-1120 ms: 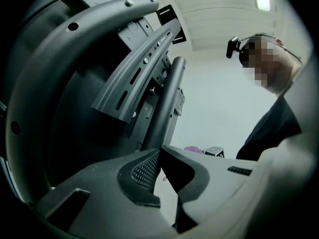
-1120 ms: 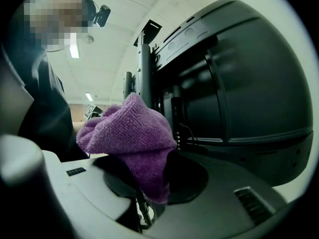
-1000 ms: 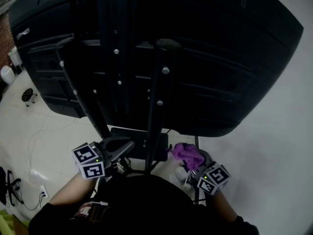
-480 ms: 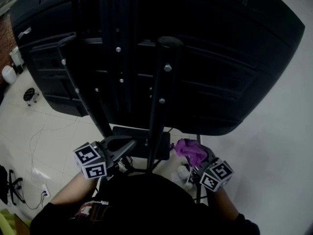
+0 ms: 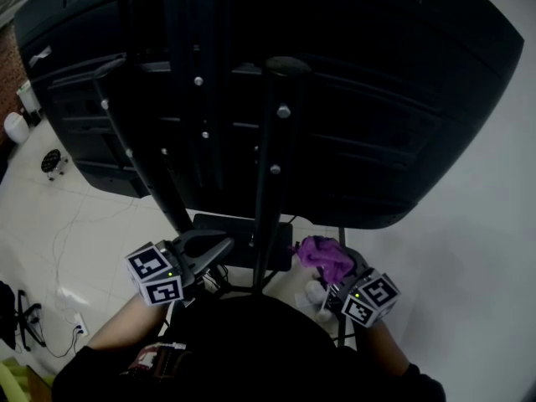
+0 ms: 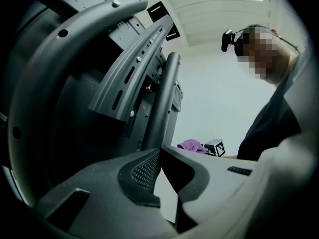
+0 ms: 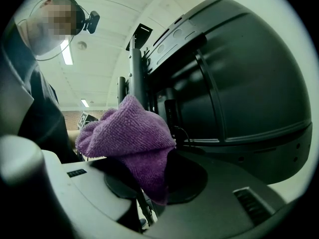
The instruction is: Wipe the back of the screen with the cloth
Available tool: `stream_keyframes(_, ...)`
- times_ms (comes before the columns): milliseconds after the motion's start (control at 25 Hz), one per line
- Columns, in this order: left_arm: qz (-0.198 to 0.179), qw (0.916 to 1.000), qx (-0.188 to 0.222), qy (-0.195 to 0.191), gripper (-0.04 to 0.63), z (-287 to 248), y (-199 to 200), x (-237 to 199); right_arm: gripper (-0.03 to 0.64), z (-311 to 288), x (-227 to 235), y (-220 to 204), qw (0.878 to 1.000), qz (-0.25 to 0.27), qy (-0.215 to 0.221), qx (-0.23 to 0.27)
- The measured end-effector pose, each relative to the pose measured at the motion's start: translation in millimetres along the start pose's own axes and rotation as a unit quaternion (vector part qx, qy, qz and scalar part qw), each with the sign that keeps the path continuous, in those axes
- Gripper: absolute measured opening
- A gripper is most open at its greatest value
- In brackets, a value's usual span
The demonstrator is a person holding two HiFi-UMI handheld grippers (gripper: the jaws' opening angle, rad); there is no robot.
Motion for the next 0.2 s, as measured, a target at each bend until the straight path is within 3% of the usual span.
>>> stream_keyframes(200,0.0,1.0,0.0,-0.001,-0.005,-1.8,-0.5,0.6,0.086,0.8,-1.8,-2.5,1.0,-0.002,0.003,0.0)
Point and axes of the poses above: the fingertips, and each gripper's own axes: z backward along the fingers, x to its right, y out of its top, the point moved 6 cm from there along z, backward along the fingers, and after that the axes turned 13 degrees about z, right-handed, at the moved point
